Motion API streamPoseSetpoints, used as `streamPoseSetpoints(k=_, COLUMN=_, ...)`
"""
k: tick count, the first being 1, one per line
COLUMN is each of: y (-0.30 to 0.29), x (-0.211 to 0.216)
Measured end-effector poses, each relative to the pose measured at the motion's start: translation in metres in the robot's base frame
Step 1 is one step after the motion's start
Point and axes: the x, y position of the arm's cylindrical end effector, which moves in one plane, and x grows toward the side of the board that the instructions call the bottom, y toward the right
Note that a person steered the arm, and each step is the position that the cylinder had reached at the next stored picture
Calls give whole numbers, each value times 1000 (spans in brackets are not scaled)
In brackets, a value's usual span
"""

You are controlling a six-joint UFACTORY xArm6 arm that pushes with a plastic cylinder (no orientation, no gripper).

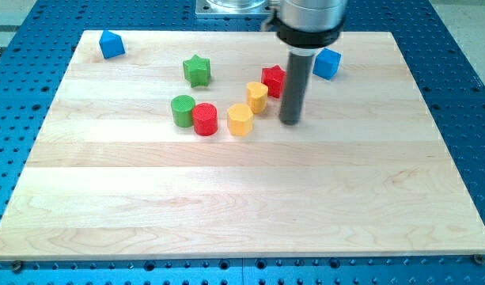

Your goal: Place the heart at the top center of the board

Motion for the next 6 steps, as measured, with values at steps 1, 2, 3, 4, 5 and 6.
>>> streamPoseSetpoints(k=1, y=-12, x=-26)
streamPoseSetpoints(k=2, y=-48, x=0)
streamPoseSetpoints(k=3, y=-55, x=-39)
streamPoseSetpoints(k=4, y=-47, x=-92)
streamPoseSetpoints(k=5, y=-43, x=-118)
streamPoseSetpoints(k=6, y=-50, x=-68)
